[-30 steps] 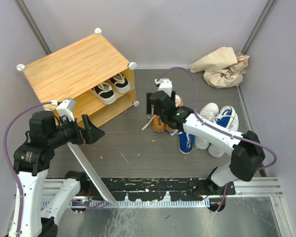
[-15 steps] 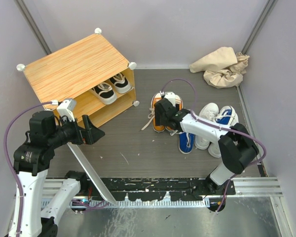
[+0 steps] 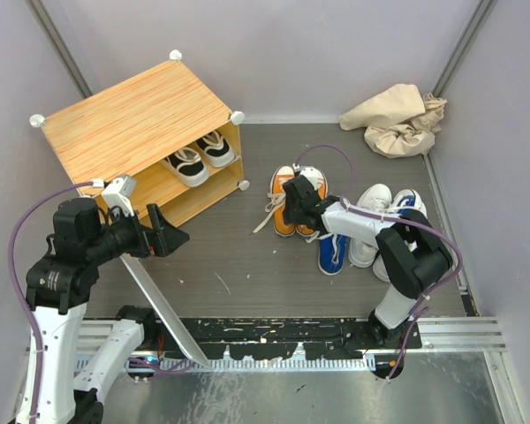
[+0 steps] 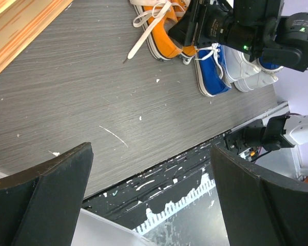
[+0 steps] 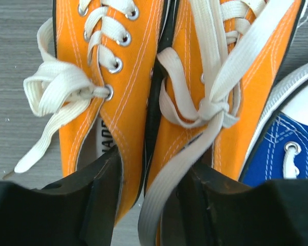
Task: Place and organize the shoes in the shoe cabinet
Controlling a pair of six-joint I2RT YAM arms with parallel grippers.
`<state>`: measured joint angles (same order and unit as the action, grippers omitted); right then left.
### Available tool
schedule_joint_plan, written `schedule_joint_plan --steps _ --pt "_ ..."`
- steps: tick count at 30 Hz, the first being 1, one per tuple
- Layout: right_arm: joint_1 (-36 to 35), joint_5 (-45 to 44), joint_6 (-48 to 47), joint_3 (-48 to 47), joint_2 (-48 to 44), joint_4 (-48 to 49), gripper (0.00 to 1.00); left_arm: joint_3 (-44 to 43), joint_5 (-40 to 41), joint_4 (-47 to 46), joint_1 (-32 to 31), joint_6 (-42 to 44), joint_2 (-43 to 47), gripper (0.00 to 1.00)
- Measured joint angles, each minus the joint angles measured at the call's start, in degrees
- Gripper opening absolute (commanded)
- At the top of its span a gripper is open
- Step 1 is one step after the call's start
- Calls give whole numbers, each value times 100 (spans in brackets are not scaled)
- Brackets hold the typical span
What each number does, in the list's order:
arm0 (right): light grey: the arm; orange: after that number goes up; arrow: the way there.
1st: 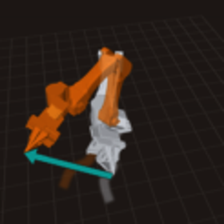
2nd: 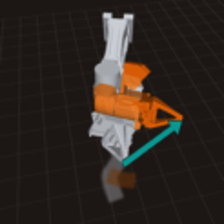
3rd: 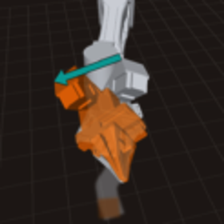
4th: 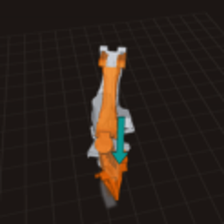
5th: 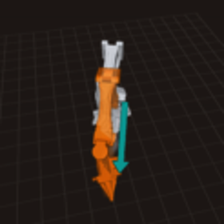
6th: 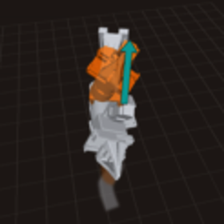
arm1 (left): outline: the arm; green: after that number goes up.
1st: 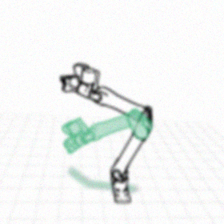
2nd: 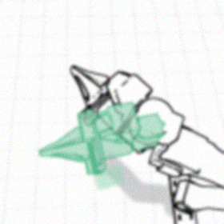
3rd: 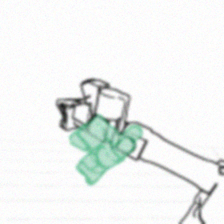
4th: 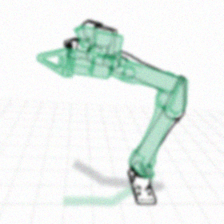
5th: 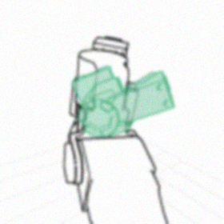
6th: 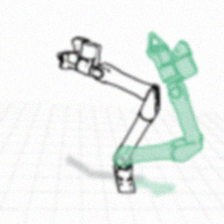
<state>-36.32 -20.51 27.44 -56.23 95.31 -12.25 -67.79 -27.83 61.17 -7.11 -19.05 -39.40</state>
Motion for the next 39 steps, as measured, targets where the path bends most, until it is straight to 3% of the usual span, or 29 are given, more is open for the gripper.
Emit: schedule_joint_plan --steps 2,5,8,13,22,31,39 --pt "90 111 -15 22 96 166 42 0 13 -26 0 -79 -13 98" --pt "146 295 -87 101 153 334 14 0 9 -87 0 -208 -52 98" --pt "157 407 -214 190 96 413 4 0 -26 -155 0 -328 -105 98" --pt "120 767 -367 584 -389 415 1 0 -247 -385 0 -667 -190 98" --pt "-1010 2052 -981 546 -1679 -979 1 -319 -920 -929 -35 -1191 -424 98" --pt "-1856 2481 -1613 -555 -1845 -1558 1 -988 -1150 -1211 -114 -1298 -522 98" --pt "-2107 3316 -1749 -1709 -1314 -1342 1 -1235 -754 -931 -219 -1005 -369 98"
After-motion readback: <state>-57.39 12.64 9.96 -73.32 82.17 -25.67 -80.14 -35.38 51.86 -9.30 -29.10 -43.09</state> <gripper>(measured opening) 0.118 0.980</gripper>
